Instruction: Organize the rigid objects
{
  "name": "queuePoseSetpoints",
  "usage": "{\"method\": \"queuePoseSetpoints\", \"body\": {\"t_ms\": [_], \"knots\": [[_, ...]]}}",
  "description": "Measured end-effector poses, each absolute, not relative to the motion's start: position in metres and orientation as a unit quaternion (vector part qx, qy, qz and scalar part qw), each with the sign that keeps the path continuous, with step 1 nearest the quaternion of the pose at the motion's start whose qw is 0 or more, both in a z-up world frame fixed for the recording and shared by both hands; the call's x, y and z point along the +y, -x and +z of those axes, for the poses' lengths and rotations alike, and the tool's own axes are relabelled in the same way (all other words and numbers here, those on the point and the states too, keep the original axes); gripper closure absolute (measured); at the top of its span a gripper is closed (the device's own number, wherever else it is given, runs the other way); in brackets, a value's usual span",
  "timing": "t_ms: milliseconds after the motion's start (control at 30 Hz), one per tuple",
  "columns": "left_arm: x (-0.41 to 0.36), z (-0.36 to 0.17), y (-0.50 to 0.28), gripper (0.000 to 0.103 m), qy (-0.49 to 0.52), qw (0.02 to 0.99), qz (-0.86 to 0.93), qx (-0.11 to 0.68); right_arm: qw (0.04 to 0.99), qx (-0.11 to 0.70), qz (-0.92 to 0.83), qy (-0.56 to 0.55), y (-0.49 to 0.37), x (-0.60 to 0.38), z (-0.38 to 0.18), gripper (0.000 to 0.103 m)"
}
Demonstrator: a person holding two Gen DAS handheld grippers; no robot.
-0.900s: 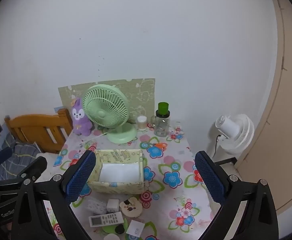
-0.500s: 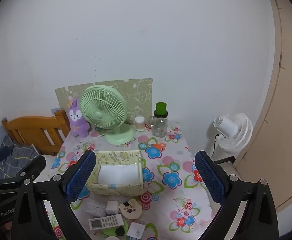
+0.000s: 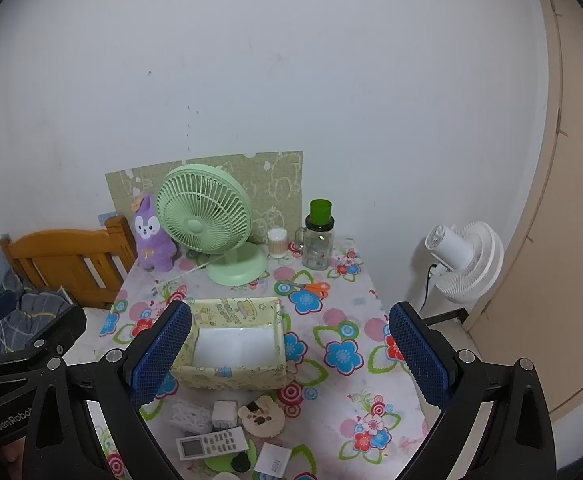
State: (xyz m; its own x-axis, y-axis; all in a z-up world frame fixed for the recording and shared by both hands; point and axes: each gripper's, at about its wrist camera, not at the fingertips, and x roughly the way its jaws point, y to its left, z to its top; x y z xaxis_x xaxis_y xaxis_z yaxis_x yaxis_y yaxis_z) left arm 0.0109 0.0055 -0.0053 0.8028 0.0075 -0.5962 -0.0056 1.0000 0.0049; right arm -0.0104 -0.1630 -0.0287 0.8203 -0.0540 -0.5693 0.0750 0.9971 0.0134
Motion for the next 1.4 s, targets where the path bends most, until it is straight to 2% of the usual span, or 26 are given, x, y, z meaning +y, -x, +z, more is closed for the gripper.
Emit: {"method": "queuePoseSetpoints", "body": {"t_ms": [1400], "knots": [[0.007,0.002,-0.004,0.000,0.004,0.950,0.006,0.311,0.958,0.284,-0.035,-0.005,0.022,-0.159,-0.022,0.002]]}}
